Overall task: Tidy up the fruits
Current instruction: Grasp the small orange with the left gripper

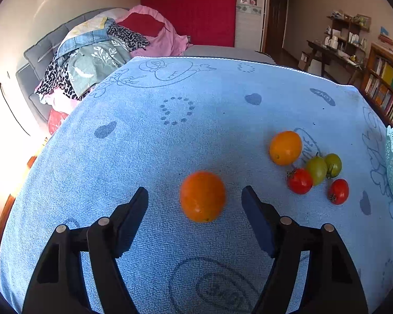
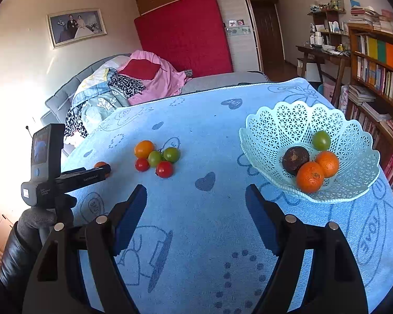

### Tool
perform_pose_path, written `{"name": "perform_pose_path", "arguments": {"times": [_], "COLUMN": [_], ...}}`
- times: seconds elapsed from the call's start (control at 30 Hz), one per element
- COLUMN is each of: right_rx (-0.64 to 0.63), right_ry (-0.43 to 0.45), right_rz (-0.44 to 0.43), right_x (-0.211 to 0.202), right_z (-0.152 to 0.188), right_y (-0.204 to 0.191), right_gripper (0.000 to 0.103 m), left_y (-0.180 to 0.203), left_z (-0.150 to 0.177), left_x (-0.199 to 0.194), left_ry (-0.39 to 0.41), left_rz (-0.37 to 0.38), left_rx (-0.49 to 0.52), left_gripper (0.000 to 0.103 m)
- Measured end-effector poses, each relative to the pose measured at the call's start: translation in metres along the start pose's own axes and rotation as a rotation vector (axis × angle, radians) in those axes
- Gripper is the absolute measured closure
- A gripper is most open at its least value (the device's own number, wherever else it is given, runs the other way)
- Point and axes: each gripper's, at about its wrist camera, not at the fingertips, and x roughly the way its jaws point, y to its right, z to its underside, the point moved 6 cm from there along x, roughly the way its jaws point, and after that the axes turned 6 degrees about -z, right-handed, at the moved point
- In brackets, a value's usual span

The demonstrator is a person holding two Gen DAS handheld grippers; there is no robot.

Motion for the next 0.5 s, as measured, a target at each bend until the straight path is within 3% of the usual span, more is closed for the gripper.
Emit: {"name": "perform_pose_path", "arguments": {"times": [0.13, 0.3, 0.4, 0.5], "right_rx": [-0.002, 0.003, 0.003, -0.009], "right_ry": [-0.021, -0.045, -0.062, -0.085], "right_rz": [-0.003, -0.011, -0.015, -0.023], "right_x": [0.009, 0.02, 0.03, 0.041], "right_z": [0.005, 0.008, 0.006, 0.002], "right_y": [-0.001, -0.004, -0.007, -0.013], "right_gripper": [0.024, 0.024, 0.024, 0.024], "left_y": [0.002, 0.002, 0.0, -0.001], "left_z": [-0.001, 0.0, 0.0, 0.0], "left_x": [0.005, 0.015, 0.014, 0.012], "left_ry": [-0.008, -0.049, -0.044, -0.035], "left_rz": [0.013, 0.026, 0.049, 0.059], "left_rx": [0.009, 0.009, -0.006, -0.012], "left_gripper": [0.035, 0.06, 0.066, 0.066]}}
